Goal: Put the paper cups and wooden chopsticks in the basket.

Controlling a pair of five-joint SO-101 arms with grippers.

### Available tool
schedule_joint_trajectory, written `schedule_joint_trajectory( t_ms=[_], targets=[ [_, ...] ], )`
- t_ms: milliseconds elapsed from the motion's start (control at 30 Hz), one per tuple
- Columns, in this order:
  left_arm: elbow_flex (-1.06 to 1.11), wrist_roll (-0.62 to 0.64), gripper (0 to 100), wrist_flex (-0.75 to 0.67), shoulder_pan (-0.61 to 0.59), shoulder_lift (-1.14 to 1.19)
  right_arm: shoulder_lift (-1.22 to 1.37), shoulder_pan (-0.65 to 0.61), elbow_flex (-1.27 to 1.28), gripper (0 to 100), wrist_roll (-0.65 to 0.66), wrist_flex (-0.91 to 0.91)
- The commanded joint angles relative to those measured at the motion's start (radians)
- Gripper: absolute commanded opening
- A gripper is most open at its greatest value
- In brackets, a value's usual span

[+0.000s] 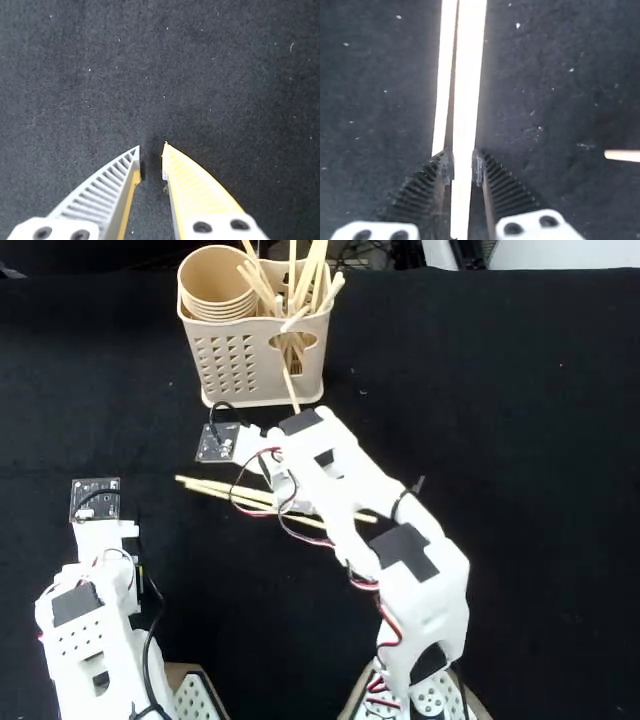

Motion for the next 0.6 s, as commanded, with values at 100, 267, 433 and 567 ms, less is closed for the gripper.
schedule_joint_trajectory(
  t_ms=[100, 267, 433, 567],
  targets=[
    [-0.005, 0.0, 9, -0.017, 0.013, -0.011, -0.131, -0.043, 0.047, 2.2, -0.023, 0.005],
    [-0.005, 0.0, 9, -0.017, 0.013, -0.011, -0.097, -0.048, 0.036, 17.8, -0.11, 0.005],
    [-0.005, 0.0, 9, -0.017, 0.013, -0.011, -0.096, -0.057, 0.021, 19.2, -0.121, 0.012],
    [-0.005, 0.0, 9, -0.017, 0.013, -0.011, -0.087, -0.107, 0.064, 19.4, -0.123, 0.021]
  ],
)
